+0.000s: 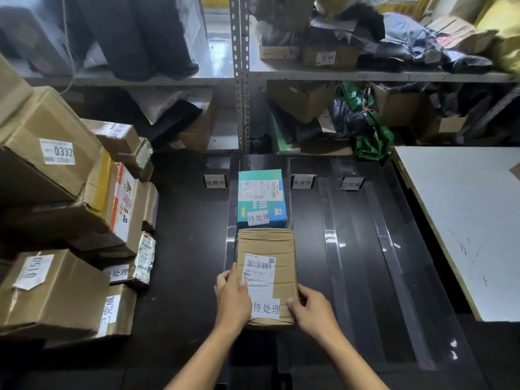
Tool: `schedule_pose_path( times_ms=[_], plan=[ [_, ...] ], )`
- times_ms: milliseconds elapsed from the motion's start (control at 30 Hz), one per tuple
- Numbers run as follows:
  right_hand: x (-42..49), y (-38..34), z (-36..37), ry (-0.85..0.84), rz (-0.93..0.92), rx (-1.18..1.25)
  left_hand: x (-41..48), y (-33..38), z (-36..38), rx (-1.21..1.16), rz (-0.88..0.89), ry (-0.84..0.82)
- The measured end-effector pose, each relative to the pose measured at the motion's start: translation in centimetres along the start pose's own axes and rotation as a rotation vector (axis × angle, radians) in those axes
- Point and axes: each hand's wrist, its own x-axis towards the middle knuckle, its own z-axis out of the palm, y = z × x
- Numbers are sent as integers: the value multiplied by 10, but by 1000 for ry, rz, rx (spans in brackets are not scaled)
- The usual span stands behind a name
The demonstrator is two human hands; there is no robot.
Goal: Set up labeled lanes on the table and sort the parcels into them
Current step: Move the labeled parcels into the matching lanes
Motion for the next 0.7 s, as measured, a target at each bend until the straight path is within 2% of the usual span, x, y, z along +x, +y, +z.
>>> schedule_pose_path(
  times_ms=[433,700],
  plan=[
    [20,-5,5,79,-27,-207,18,5,10,210,3,175],
    [27,-15,14,20,-18,-442,7,17,38,375,-52,-21]
  ],
)
